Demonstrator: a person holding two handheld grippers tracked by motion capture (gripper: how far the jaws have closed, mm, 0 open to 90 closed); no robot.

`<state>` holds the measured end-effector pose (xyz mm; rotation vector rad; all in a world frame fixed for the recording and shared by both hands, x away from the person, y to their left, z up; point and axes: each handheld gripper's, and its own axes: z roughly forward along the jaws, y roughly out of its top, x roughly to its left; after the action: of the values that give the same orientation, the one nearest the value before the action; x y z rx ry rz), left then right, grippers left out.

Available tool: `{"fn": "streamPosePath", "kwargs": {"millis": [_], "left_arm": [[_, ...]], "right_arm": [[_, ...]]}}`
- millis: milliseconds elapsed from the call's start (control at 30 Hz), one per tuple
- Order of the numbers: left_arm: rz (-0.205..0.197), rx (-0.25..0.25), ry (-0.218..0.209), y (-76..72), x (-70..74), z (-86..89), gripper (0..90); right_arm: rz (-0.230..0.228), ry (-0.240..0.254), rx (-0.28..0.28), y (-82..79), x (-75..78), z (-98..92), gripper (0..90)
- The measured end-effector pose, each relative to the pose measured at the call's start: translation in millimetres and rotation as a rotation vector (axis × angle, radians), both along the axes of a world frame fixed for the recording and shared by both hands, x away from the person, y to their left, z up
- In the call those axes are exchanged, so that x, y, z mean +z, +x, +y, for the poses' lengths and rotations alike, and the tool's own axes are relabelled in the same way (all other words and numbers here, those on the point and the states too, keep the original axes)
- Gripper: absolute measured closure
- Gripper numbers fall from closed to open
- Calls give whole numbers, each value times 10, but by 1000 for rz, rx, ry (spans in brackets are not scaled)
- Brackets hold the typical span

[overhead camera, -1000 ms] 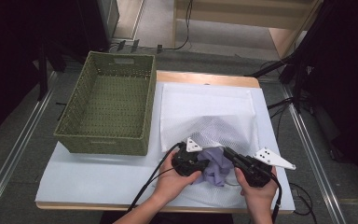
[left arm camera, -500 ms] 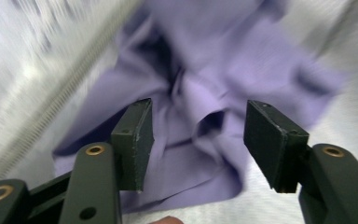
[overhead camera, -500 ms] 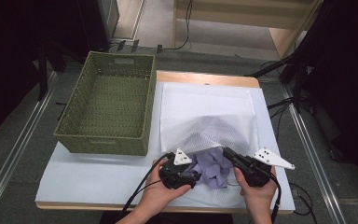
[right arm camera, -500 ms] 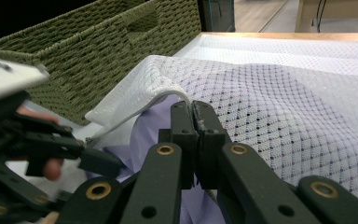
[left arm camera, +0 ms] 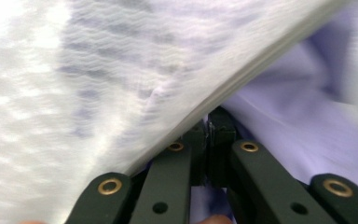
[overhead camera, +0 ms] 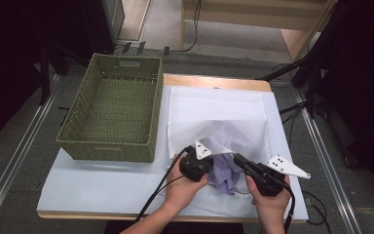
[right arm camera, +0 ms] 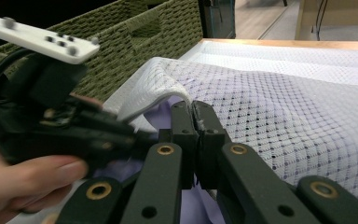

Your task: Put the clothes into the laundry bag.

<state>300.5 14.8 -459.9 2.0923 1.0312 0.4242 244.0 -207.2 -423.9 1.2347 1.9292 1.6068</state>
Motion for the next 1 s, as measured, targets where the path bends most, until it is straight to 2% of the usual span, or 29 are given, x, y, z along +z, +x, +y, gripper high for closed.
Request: {"fn": "streamPosePath", "kwargs": {"millis": [67, 100, 200, 267, 367, 467, 500, 633, 733, 833, 867, 900, 933, 967, 1000], "left_arm": [[38, 8, 24, 66, -83, 27, 805], [43, 8, 14, 66, -86, 49, 764], [55, -27, -56, -15, 20, 123, 612], [53, -53, -99, -98, 121, 193, 554], [32, -67, -138, -197, 229, 332, 514], [66, -58, -197, -256, 260, 485, 506], [78, -59, -202, -287, 254, 508, 502], [143, -133, -182, -414, 147, 414, 425], [150, -147, -196, -473, 90, 280, 336], [170, -150, -185, -476, 43, 132, 261], [172, -157, -168, -472, 28, 77, 252], [172, -160, -149, -469, 7, 21, 253], [156, -146, -110, -464, -17, -28, 274], [138, -121, -60, -450, -36, -58, 348], [129, -98, -34, -422, -56, -74, 466]], "right_arm": [[3, -7, -2, 6, -12, -10, 893], [6, -9, -4, 8, -19, -14, 893], [10, -9, -8, 19, -36, -33, 893], [12, -7, -10, 27, -39, -44, 894], [15, -3, -12, 29, -37, -45, 893], [14, -4, -13, 24, -34, -41, 894], [12, -5, -11, 25, -34, -39, 893], [14, -5, -11, 33, -37, -26, 893], [15, -9, -8, 35, -43, -12, 894], [17, -9, -4, 31, -45, -5, 893], [18, -10, -5, 30, -49, -4, 893], [19, -12, -3, 30, -53, -3, 893], [21, -11, -3, 31, -57, -1, 893], [21, -14, 1, 31, -62, 0, 893], [23, -15, 1, 29, -65, 1, 893]]}}
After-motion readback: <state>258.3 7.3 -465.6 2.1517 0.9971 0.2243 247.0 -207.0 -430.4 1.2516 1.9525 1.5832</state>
